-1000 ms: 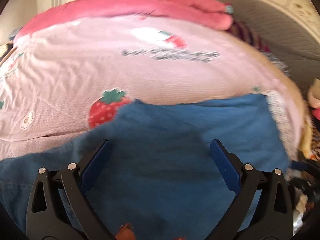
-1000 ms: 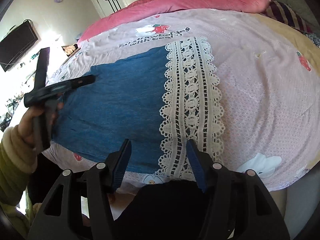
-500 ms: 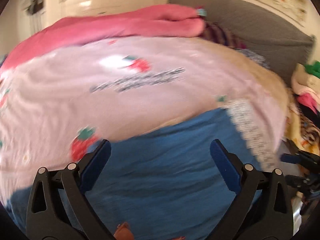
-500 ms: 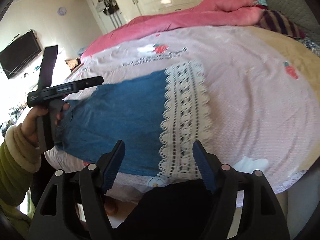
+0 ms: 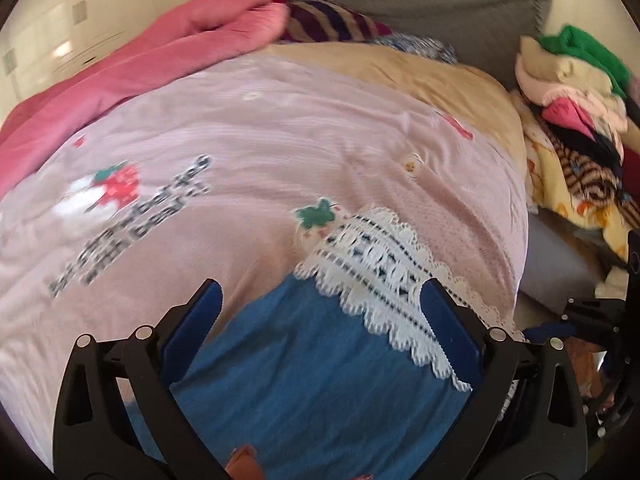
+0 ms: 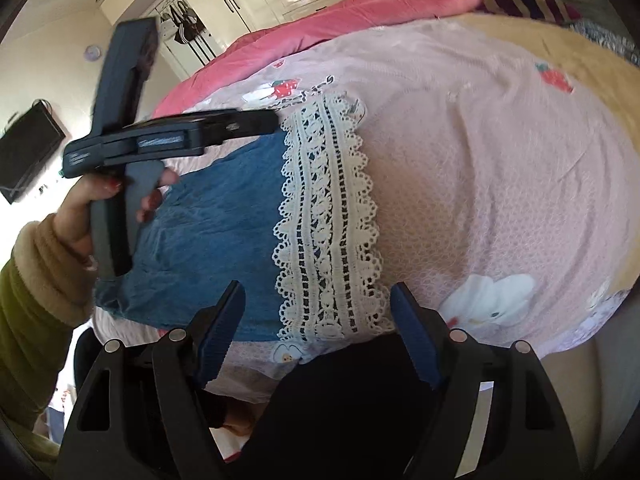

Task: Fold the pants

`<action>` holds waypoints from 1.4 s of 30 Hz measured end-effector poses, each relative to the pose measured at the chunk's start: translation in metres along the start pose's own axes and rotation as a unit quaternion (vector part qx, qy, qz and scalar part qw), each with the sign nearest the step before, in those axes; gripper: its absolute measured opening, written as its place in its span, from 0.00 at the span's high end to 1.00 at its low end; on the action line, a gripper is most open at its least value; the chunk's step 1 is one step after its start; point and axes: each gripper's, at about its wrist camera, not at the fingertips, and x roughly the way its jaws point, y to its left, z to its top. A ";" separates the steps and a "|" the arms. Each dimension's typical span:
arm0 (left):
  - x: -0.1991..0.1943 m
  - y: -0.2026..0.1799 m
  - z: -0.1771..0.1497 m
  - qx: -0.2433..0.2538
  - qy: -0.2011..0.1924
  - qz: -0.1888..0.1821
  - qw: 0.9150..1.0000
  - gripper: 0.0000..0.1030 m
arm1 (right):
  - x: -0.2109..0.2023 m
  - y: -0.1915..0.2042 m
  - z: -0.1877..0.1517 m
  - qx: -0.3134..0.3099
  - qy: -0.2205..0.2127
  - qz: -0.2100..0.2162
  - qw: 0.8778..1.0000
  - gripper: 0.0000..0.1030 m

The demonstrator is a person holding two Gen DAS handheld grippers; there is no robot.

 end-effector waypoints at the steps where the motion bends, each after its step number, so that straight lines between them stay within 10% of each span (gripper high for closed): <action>1: 0.008 -0.002 0.005 0.009 0.003 -0.001 1.000 0.09 | 0.003 0.001 0.000 0.000 0.003 0.004 1.000 0.28; 10: 0.053 0.005 0.015 0.026 0.058 -0.057 0.996 0.18 | 0.021 0.002 -0.004 -0.005 0.016 -0.027 1.000 0.43; 20: 0.050 -0.003 0.014 0.032 0.049 -0.099 0.993 0.86 | 0.011 0.000 -0.001 0.012 -0.009 -0.028 0.999 0.78; 42: -0.092 0.112 -0.069 -0.100 -0.102 -0.152 0.978 0.88 | 0.006 0.147 0.014 -0.155 -0.025 0.003 0.988 0.79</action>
